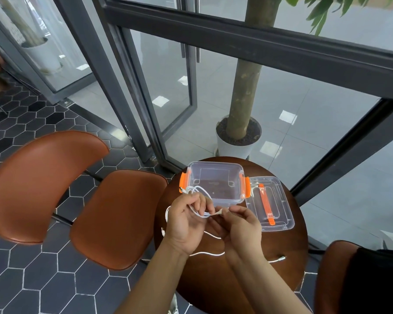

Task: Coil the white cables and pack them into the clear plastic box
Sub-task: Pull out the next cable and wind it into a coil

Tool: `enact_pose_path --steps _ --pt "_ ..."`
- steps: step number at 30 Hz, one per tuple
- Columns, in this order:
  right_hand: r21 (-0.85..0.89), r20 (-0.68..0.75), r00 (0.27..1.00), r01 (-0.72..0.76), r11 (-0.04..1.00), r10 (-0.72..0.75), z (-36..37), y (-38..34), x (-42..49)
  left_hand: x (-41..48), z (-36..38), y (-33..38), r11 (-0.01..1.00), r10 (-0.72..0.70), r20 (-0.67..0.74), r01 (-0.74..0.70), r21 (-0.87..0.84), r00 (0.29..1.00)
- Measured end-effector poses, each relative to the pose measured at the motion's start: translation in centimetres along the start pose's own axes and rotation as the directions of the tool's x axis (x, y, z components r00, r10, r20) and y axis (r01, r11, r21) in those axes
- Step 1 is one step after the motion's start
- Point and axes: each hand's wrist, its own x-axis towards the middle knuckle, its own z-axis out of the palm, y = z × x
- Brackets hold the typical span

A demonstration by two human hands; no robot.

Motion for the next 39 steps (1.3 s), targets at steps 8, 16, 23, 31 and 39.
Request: enact_pose_path --steps 8,16,23,31,39 --pt "-0.242 0.24 0.97 0.032 0.97 0.028 0.1 0.1 0.2 -0.4 0.1 0.5 0.997 -0.073 0.057 0.073 0.0 0.996" --pt "-0.133 0.202 0.979 0.061 0.989 -0.033 -0.8 0.4 -0.1 -0.8 -0.1 2.2 0.971 -0.24 0.217 0.233 0.059 0.946" --pt "-0.289 0.203 0.895 0.442 0.849 -0.397 -1.8 -1.0 0.5 -1.1 -0.7 2.9 0.843 -0.179 -0.132 0.221 0.49 0.975" --pt "-0.389 0.246 0.908 0.414 0.823 -0.34 -2.9 -1.0 1.3 -1.2 0.1 1.2 0.909 -0.097 -0.294 0.205 0.363 0.951" --pt "-0.152 0.089 0.97 0.238 0.959 -0.226 -4.4 -1.7 1.5 -0.7 0.3 1.1 0.965 -0.039 -0.377 0.133 0.228 0.925"
